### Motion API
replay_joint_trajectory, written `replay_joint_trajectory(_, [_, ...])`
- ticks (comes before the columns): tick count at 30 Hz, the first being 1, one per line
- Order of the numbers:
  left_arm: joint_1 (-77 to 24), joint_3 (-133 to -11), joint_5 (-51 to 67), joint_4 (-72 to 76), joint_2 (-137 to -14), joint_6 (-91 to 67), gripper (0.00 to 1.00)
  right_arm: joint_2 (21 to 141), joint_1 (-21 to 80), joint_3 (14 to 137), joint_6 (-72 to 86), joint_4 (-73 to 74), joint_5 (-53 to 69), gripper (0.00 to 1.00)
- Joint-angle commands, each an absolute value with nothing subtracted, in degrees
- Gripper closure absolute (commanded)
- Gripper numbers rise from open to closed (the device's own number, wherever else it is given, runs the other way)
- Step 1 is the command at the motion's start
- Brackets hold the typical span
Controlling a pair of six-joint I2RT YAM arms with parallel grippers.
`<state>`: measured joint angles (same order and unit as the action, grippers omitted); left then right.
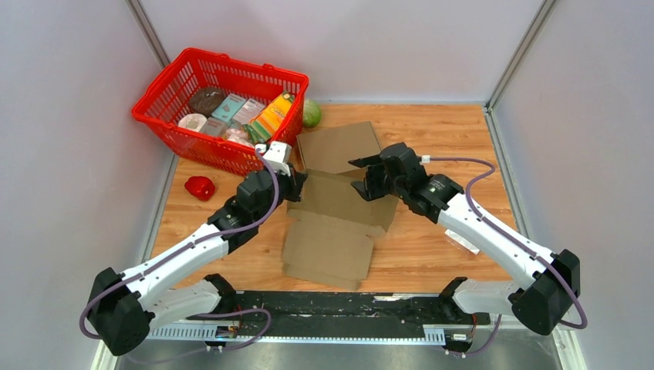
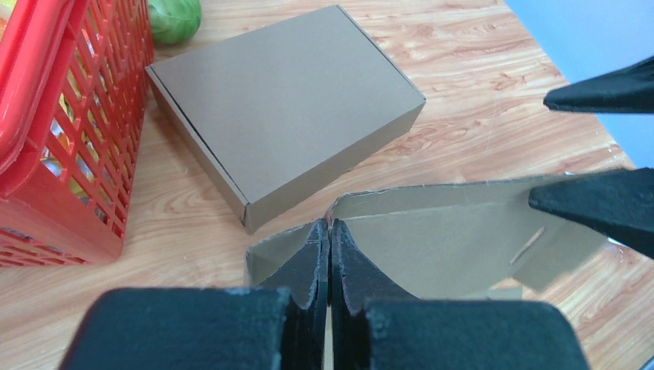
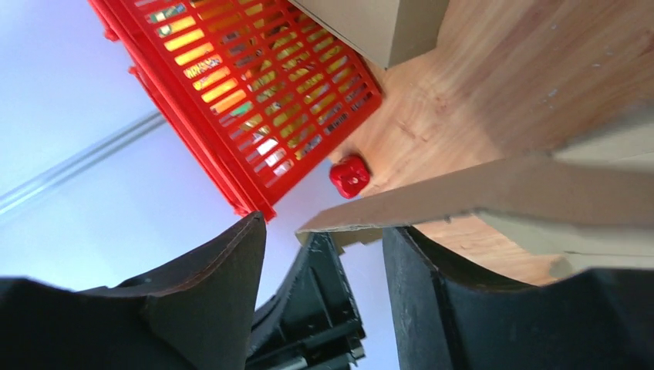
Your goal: Fold the paper box
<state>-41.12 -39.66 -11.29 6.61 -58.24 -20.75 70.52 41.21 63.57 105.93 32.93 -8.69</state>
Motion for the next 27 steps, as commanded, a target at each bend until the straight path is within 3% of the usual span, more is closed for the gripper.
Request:
replay_joint_trajectory(1, [-42.01,-38.76,-12.92,10.63,-56.43,-21.36,1.0,71.28,40.78,62.67,110.74,29.27,-12.04,0.42])
replay_joint_trajectory(10, [-43.07,-37.88,-14.06,12.13,-55.81,-20.39,1.0,73.65,40.78,62.4,111.09,27.77,-11.16,0.45])
replay_joint_trajectory(16, [-43.15,-37.18,-14.15,12.83,-55.46,-20.3,1.0,74.97,40.69,61.88,111.18,27.25,-10.99,0.53])
replay_joint_trajectory(19, [-43.15,-36.57,-13.8,13.71,-55.2,-20.21,1.0,75.85,40.61,61.18,111.27,25.93,-10.02,0.63])
replay_joint_trajectory(27, [-43.24,-36.12,-13.62,13.8,-55.28,-19.95,1.0,76.82,40.61,60.73,111.09,24.96,-9.4,0.69])
